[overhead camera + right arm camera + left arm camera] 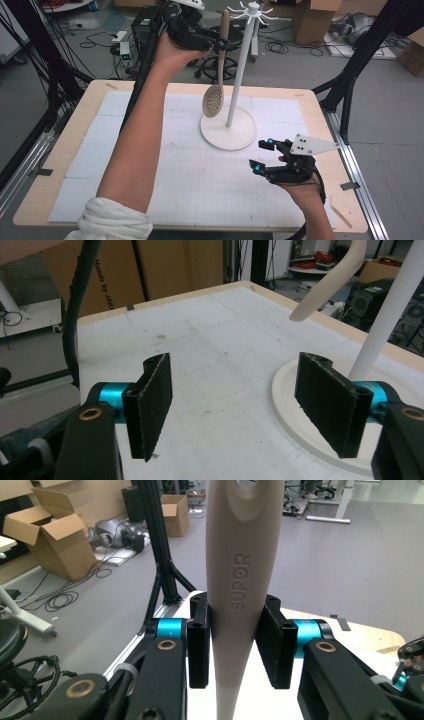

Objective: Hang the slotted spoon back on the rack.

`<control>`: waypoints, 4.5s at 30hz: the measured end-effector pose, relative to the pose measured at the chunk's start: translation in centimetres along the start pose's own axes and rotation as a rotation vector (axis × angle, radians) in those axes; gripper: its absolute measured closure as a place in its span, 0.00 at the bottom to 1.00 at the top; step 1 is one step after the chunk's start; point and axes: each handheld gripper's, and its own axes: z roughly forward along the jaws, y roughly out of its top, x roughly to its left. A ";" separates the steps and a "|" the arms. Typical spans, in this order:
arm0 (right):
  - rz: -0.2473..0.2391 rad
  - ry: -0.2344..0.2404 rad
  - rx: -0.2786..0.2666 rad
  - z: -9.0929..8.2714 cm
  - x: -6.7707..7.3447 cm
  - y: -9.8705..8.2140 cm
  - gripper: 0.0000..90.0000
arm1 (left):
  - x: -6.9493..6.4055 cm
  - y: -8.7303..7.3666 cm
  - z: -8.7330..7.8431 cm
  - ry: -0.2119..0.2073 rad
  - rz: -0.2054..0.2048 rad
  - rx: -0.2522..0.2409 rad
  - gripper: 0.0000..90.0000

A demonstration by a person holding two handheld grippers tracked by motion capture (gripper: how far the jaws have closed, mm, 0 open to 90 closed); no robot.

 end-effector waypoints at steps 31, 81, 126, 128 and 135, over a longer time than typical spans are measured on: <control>0.010 0.017 0.008 0.3 0.1 -0.1 0.35 | 0.2 0.6 2.3 0.044 -0.010 0.087 0.76; 0.009 0.022 0.011 1.0 0.3 0.4 0.35 | -4.4 -9.3 -10.8 -0.021 -0.064 -0.088 0.25; 0.040 -0.011 0.023 1.1 -0.8 -0.5 0.32 | -8.9 -24.0 -14.8 -0.021 -0.113 -0.185 0.12; 0.042 -0.011 0.026 1.1 -0.8 -0.6 0.32 | -9.1 -24.5 -14.8 -0.015 -0.119 -0.185 0.12; 0.049 -0.015 0.028 1.1 -1.1 -0.8 0.32 | -9.7 -25.3 -14.8 -0.001 -0.110 -0.164 0.10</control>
